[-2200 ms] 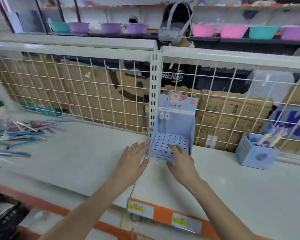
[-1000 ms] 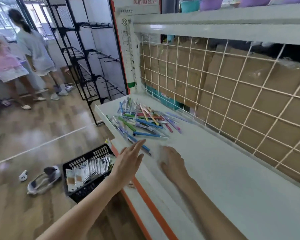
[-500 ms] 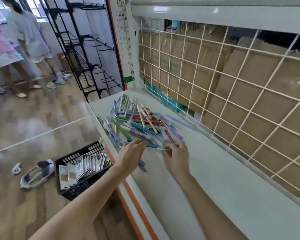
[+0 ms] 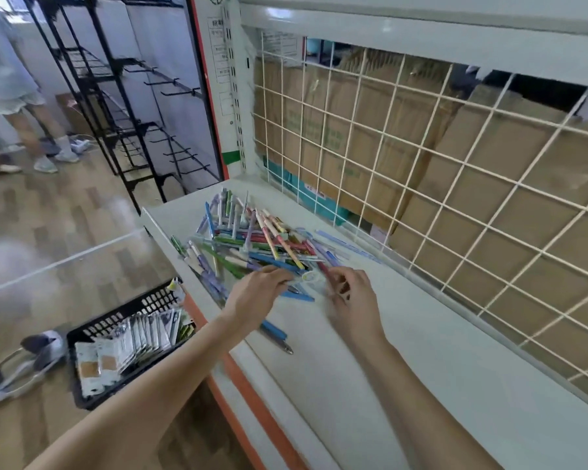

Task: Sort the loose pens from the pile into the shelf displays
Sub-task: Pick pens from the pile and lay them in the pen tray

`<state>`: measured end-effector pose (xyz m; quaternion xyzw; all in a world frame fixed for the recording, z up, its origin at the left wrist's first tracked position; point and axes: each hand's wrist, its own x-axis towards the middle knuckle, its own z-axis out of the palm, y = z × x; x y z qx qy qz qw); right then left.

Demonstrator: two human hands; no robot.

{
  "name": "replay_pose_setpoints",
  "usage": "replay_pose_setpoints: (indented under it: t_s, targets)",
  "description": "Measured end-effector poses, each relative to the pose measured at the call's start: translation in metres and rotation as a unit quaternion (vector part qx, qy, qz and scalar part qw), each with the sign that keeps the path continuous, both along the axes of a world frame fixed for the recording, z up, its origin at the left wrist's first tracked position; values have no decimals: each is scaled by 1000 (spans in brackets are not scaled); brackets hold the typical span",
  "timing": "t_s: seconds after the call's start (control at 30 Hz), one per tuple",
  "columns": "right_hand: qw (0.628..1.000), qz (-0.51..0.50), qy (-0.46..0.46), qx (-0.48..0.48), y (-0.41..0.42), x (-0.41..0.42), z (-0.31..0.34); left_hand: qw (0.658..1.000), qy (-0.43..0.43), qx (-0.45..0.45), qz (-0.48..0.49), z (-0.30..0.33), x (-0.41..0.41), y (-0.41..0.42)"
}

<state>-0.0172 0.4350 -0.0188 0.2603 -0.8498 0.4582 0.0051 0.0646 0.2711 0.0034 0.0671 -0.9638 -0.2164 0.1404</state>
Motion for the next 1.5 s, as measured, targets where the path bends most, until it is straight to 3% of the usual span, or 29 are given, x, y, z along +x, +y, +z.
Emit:
replay_pose_setpoints:
  t_s: [0.13,0.33,0.63,0.97,1.13,1.3,1.5]
  targets:
    - [992,-15,13,124,-11,1,-3,990,66,108,57,12,1,-23]
    - [972,17,25,234,-30,6,1,945,106,298,83,34,2,-30]
    - [952,-11,-64,299,18,13,25,916,76,393,38,25,-5,-45]
    - [957,-177,-206,101,83,75,35,886,64,446,-107,22,-25,1]
    - [949,-246,-196,0,93,106,39,850,22,492,-185,23,-24,39]
    - [938,-287,-179,-71,100,120,46,856,33,467,-217,28,-17,69]
    - [921,-332,-163,-125,135,141,56,841,4,474,-261,37,-11,123]
